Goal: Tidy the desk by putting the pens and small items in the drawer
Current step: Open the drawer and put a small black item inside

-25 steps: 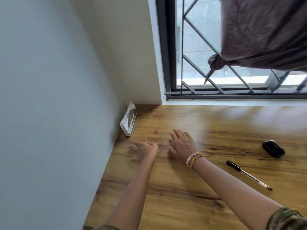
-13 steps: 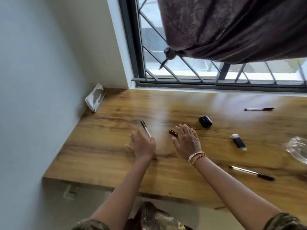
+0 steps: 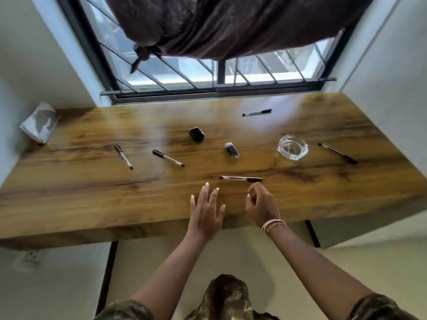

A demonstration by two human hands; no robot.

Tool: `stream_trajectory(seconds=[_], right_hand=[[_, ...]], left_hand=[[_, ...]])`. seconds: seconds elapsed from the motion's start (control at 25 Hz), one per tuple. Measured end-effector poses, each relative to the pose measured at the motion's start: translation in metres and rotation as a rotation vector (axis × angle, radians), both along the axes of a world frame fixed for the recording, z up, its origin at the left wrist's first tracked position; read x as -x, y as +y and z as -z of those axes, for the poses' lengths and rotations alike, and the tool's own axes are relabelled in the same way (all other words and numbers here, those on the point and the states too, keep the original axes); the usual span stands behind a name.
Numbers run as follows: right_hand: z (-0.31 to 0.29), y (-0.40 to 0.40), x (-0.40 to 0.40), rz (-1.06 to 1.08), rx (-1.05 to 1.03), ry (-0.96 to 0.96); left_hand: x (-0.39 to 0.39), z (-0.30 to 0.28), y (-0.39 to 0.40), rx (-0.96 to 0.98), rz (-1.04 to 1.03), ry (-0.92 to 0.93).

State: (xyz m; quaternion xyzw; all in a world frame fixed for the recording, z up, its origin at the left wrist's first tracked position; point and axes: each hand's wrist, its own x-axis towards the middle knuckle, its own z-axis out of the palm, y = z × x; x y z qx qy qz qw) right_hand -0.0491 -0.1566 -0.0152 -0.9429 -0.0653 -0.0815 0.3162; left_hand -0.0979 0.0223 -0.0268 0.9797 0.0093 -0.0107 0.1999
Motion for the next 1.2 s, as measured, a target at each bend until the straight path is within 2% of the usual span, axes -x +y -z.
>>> stream_trajectory(seconds=[0.16, 0.2, 0.28, 0.32, 0.4, 0.48, 0.52, 0.6, 0.68, 0.76, 0.88, 1.08, 1.2], right_hand=[[0.022, -0.025, 0.035, -0.033, 0.038, 0.050], [0.033, -0.024, 0.043, 0.004, -0.002, 0.086], [0.060, -0.017, 0.054, 0.207, -0.163, 0.223], [0.075, -0.012, 0.058, 0.343, -0.289, 0.335], [0.098, -0.002, 0.059, 0.566, -0.670, 0.649], [0.109, 0.005, 0.056, 0.701, -1.097, 0.930], [0.113, 0.004, 0.051, 0.749, -1.277, 1.002], [0.118, -0.007, 0.034, 0.819, -1.598, 1.017], [0.122, -0.025, 0.018, 0.866, -1.890, 0.941], [0.126, -0.038, 0.012, 0.896, -2.095, 0.874], [0.134, -0.044, 0.023, 0.834, -2.085, 0.855], [0.143, -0.050, 0.060, 0.906, -1.980, 0.863], [0.142, -0.057, 0.099, 0.903, -1.976, 0.840]], left_hand=[[-0.005, 0.011, -0.012, -0.187, 0.030, 0.057], [-0.005, 0.013, -0.010, -0.208, 0.039, 0.058], [-0.006, 0.015, -0.008, -0.229, 0.055, 0.046], [-0.006, 0.018, -0.007, -0.236, 0.057, 0.029], [-0.005, 0.021, -0.007, -0.250, 0.052, -0.004], [-0.005, 0.023, -0.006, -0.243, 0.048, -0.036], [-0.005, 0.025, -0.006, -0.244, 0.049, -0.052], [-0.006, 0.027, -0.006, -0.250, 0.048, -0.078], [-0.006, 0.027, -0.007, -0.250, 0.039, -0.101], [-0.006, 0.030, -0.007, -0.273, 0.038, -0.114], [-0.008, 0.030, -0.005, -0.274, 0.026, -0.109], [-0.007, 0.028, -0.008, -0.275, 0.011, -0.087], [-0.004, 0.022, -0.011, -0.162, -0.031, 0.010]])
